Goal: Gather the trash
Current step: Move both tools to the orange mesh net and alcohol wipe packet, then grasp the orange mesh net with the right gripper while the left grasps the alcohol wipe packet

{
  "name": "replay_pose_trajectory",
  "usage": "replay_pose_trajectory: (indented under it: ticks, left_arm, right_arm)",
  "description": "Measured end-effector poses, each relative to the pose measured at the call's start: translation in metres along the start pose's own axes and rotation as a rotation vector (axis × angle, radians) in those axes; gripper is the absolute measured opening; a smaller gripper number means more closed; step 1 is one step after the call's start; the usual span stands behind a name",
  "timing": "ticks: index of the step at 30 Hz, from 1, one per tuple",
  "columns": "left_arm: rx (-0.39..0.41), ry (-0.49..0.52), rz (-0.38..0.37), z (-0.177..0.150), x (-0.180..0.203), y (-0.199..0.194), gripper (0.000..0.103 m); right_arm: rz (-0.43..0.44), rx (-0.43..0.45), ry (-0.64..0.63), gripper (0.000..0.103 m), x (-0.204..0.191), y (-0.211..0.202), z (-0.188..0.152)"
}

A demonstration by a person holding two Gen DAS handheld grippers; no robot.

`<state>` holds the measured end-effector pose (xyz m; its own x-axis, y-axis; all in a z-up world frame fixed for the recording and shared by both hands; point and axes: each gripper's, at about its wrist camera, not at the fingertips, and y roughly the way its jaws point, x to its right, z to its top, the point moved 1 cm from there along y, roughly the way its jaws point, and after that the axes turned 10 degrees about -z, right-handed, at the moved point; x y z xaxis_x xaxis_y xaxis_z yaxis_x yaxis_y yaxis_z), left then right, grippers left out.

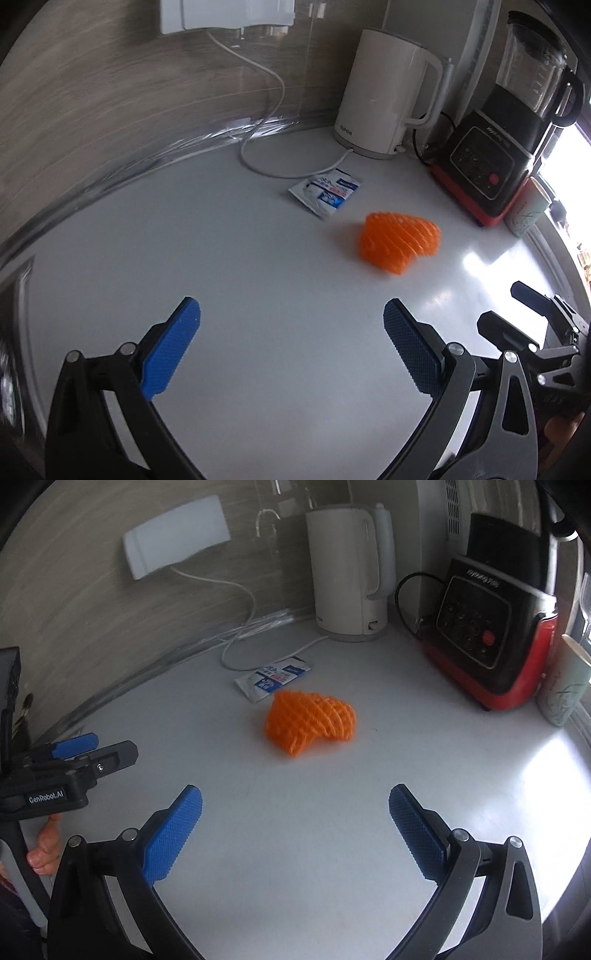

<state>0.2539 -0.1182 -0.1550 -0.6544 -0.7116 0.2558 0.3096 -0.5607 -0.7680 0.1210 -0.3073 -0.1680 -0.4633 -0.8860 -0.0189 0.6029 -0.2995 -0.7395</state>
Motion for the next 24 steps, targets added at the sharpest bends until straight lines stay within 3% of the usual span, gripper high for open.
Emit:
replay_pose_trajectory:
  ticks: [12,19,24]
  left_arm:
    - [-0.029,0.133,-0.104,0.046,-0.030,0.076,0.095]
    - [-0.056,0.153,-0.148,0.067,-0.033,0.105,0.095]
    - [-0.080,0.173,-0.170,0.078,-0.030,0.127,0.095]
  right_arm:
    - [-0.072,-0.048,0.073,0.100,-0.005,0.088,0.038]
    - [-0.109,-0.073,0.062,0.099,-0.007,0.119,0.051]
    - [-0.089,-0.105,0.059,0.064,0.000,0.128,0.050]
